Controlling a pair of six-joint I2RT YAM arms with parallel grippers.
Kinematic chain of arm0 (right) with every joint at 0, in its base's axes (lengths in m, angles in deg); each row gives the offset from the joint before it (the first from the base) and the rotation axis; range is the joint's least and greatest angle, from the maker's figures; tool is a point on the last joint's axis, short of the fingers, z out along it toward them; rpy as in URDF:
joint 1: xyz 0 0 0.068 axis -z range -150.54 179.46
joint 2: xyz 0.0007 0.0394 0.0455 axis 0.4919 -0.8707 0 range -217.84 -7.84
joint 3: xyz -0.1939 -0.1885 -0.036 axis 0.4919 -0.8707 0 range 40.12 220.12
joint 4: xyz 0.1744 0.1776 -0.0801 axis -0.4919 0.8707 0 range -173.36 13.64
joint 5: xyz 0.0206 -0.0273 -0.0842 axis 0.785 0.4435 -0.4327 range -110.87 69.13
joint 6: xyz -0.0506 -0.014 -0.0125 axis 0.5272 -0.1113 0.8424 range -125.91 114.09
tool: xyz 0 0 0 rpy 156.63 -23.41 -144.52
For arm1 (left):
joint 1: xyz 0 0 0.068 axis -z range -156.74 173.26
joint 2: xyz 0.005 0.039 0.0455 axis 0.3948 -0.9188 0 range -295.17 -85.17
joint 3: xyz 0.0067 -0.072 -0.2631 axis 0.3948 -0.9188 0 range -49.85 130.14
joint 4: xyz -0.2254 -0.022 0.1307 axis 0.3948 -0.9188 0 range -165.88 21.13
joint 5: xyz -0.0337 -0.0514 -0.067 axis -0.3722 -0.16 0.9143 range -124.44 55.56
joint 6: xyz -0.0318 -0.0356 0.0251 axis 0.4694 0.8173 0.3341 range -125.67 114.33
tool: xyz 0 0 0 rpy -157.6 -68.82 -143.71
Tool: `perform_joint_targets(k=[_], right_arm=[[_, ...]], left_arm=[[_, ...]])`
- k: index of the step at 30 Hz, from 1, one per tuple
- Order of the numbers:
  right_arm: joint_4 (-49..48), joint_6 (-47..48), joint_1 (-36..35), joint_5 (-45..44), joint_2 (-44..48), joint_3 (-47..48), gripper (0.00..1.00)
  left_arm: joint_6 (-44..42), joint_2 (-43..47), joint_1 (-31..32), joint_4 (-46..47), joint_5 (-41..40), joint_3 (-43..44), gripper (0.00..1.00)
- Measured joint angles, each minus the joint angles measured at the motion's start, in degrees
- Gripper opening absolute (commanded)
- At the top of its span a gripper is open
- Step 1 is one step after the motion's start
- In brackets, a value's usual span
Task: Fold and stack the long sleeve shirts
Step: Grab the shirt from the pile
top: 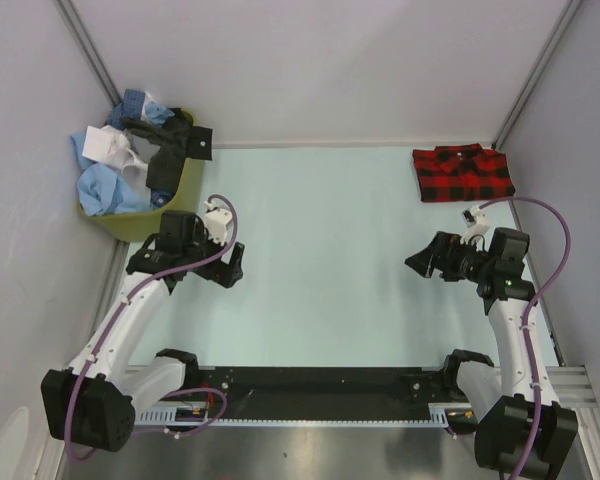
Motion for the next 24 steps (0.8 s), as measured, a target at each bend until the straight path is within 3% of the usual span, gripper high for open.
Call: perform_joint_targets(k=[8, 16, 24], right_arm=[[0.0, 0.0, 0.0, 0.0, 0.0, 0.0, 1.0], [0.2, 0.2, -0.2, 0.0, -0.1, 0.0, 1.0], [4.3, 3.1, -1.3, -1.1, -3.9, 6.5, 1.0]], left_arm=[[-0.2, 0.0, -0.2, -2.8, 0.5, 5.3, 1.0], [0.0, -4.7, -2.1, -6.2, 2.1, 26.7, 0.99], [1.4, -18.9, -13.4, -12.5, 3.0, 51.6, 1.0]])
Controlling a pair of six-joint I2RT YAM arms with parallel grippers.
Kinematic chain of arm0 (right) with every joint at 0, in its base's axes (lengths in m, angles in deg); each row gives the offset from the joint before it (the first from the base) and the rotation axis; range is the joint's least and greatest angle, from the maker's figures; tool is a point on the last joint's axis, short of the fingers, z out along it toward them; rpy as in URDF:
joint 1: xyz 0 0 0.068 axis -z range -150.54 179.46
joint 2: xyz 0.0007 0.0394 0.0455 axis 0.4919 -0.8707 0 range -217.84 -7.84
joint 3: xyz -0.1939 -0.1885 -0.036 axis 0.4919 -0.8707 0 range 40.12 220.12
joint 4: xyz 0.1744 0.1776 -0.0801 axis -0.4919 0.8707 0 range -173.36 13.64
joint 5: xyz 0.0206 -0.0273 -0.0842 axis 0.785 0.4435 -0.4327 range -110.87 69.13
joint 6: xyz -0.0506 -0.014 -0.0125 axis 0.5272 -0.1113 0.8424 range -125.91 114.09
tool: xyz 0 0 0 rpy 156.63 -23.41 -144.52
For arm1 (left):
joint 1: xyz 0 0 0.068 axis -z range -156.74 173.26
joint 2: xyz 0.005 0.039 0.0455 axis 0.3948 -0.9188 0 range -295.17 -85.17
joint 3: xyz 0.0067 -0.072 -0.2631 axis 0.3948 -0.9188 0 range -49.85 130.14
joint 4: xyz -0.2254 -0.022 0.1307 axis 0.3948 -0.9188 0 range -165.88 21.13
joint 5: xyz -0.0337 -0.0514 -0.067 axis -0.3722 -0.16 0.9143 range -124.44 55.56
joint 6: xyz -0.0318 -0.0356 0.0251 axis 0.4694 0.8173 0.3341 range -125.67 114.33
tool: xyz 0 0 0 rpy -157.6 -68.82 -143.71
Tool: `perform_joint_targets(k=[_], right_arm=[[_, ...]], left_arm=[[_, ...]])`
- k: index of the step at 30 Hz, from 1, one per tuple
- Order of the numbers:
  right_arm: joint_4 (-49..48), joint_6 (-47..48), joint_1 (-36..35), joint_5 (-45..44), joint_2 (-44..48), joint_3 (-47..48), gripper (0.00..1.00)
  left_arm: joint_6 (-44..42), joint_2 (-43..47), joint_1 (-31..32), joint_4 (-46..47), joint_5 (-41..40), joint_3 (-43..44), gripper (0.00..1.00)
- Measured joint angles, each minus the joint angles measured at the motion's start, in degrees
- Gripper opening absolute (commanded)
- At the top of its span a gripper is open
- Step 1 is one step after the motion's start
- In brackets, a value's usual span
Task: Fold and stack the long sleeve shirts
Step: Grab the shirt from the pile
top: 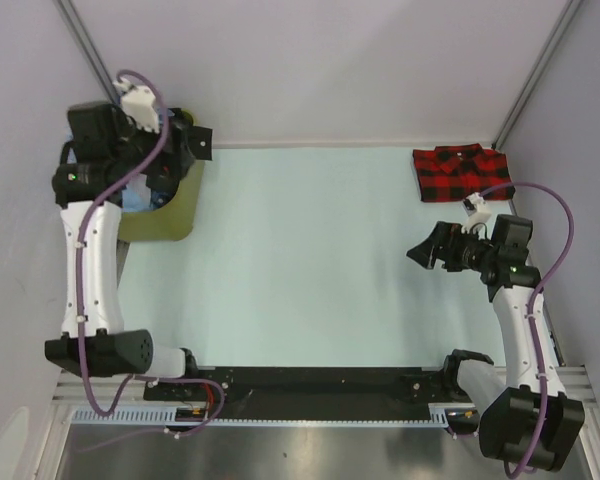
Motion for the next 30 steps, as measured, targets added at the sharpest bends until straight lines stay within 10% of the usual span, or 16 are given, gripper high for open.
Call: perform_joint_targets(k=[14, 22, 30], right_arm=[[4.2, 4.1, -1.6, -2.6, 0.0, 4.1, 1.0], [4.2, 4.1, -2.3, -2.8, -0.2, 4.1, 1.0], [4.1, 4.1, -2.3, -2.8, -1.0, 4.1, 1.0]], left_arm=[[-1.1, -24.5, -19.1, -0.7, -1.0, 20.8, 0.97], [-0.7, -37.7, -18.5, 0.9, 2.1, 39.5, 0.93], [-0.6, -44.9, -13.9, 6.2, -1.4, 40.7, 0.93]])
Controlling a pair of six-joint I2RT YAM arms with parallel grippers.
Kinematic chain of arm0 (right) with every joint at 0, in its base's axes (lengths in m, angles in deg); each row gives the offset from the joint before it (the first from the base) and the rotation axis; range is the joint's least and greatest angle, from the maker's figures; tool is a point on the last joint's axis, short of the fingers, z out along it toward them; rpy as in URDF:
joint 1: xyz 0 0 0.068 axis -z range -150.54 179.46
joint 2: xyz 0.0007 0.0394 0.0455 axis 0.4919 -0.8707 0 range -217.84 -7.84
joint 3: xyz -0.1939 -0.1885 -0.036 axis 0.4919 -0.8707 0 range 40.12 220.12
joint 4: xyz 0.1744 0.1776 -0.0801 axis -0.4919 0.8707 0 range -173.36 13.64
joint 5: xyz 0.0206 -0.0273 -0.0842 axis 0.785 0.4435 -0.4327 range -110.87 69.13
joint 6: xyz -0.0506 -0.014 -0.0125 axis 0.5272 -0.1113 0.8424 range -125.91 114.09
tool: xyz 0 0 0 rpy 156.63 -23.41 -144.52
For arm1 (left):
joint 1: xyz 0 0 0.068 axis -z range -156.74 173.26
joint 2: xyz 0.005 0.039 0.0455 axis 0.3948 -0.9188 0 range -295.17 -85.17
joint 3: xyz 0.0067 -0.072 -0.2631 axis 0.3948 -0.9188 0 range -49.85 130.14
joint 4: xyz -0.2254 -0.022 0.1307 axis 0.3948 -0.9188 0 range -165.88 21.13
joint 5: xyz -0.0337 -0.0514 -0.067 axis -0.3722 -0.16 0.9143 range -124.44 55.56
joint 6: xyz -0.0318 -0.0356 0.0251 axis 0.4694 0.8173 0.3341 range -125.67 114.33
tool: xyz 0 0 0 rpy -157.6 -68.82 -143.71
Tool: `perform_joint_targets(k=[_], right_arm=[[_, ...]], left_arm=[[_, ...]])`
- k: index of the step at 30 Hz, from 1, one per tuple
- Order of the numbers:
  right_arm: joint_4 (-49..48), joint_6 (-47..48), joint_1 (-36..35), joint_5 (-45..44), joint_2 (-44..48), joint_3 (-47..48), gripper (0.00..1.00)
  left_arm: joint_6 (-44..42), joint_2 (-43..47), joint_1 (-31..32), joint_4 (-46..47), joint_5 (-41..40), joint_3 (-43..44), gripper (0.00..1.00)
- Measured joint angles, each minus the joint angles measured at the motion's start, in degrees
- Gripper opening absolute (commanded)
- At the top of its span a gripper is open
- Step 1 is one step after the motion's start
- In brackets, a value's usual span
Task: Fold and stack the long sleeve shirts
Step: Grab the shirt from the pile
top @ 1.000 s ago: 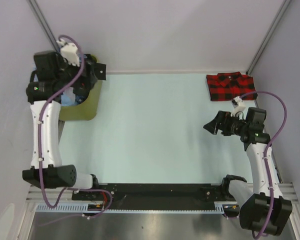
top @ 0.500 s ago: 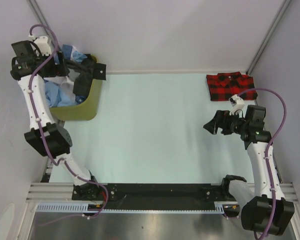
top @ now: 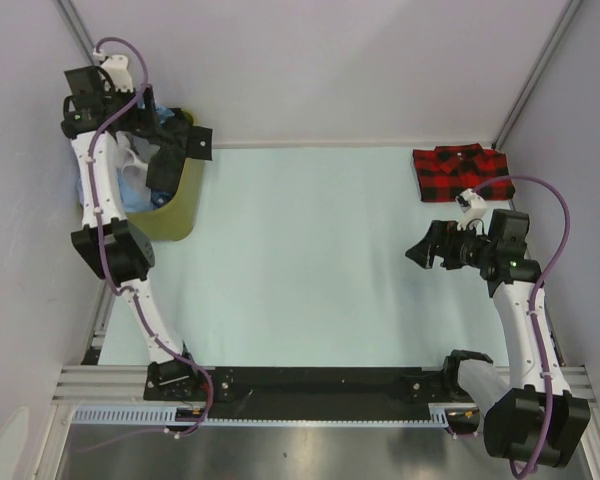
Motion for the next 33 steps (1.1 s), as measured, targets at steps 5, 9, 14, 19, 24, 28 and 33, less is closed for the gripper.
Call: perform_joint_targets(k=[5, 9, 14, 19, 24, 28, 33], right_arm=[[-0.2, 0.0, 0.0, -0.2, -0.4, 0.0, 1.0], [-0.2, 0.0, 0.0, -0.3, -1.2, 0.0, 1.0], [-0.4, 0.0, 0.0, -0.8, -1.7, -0.3, 1.0], [-0.5, 0.0, 0.0, -0.8, -1.9, -0.3, 1.0], [-0.5, 0.0, 0.4, -0.8, -2.0, -0.3, 1.0], [-0.5, 0.0, 0.8, -0.9, -2.2, -0.3, 1.0], [-0.6, 0.0, 1.0, -0.9, -2.2, -0.3, 1.0]], left_arm=[[-1.3, -5.0, 1.1, 2.6, -3.9, 0.0, 0.92], [-2.4, -8.2, 1.1, 4.9, -7.7, 0.0, 0.91], [-3.4, -11.1, 1.0, 7.4, -10.6, 0.0, 0.78], [-3.2, -12.0, 1.0, 10.4, -10.7, 0.0, 0.48], [-2.6, -12.0, 1.0, 13.6, -9.7, 0.5, 0.0], [-2.3, -12.0, 1.0, 15.4, -9.1, 1.0, 0.0], [-2.3, -11.8, 1.0, 16.9, -8.9, 1.1, 0.0]])
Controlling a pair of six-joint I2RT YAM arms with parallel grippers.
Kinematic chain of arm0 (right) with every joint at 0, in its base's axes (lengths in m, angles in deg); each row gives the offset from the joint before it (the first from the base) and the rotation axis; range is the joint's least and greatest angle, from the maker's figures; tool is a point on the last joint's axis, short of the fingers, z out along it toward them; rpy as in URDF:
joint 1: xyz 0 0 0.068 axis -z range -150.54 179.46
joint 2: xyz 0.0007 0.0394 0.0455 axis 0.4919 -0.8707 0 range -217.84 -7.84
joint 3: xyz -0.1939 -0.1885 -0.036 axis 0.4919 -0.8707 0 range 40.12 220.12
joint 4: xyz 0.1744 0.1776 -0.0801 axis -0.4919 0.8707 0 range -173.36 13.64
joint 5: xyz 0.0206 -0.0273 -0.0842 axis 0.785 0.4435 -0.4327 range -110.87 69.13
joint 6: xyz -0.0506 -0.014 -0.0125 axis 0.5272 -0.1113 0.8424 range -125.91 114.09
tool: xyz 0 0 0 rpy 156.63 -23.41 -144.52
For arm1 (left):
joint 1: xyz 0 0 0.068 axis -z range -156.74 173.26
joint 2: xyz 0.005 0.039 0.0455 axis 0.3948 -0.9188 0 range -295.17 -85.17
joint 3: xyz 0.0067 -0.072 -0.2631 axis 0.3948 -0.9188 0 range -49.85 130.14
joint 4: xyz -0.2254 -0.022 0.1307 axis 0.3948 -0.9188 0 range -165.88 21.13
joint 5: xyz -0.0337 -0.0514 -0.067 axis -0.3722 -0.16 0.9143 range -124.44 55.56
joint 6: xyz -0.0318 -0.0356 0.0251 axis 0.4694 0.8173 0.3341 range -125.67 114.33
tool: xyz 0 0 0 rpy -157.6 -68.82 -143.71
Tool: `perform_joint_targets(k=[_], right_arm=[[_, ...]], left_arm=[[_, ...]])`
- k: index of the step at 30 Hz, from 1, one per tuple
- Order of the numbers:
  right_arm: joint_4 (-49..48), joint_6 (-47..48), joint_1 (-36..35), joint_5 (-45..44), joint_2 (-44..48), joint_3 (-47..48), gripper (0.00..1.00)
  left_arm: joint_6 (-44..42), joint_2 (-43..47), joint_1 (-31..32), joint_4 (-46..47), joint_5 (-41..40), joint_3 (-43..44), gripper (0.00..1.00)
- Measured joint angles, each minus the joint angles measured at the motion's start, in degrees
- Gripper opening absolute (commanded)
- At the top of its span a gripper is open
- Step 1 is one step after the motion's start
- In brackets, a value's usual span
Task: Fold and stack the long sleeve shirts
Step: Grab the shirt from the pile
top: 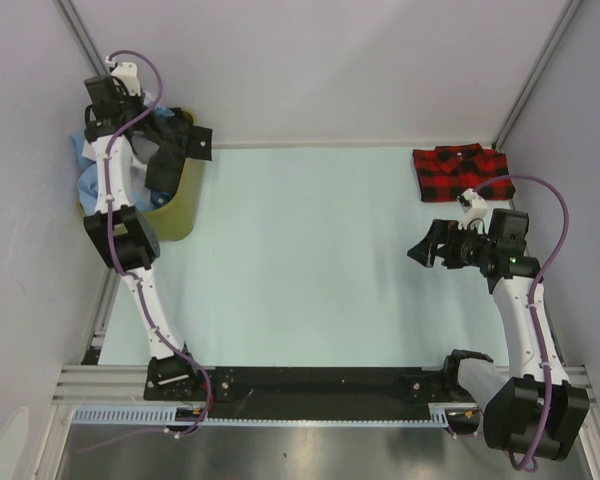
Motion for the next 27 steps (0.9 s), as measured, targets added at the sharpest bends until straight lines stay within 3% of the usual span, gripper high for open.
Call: perform_joint_targets(k=[18, 27], right_arm=[[-0.5, -0.1, 0.0, 0.1, 2.9, -1.0, 1.0], [-0.5, -0.2, 0.0, 0.3, 4.1, -1.2, 1.0]], left_arm=[[8.6, 18.3, 0.1, -2.2, 3.0, -3.5, 0.0], [10.5, 24.1, 0.1, -0.9, -3.4, -1.0, 0.0]])
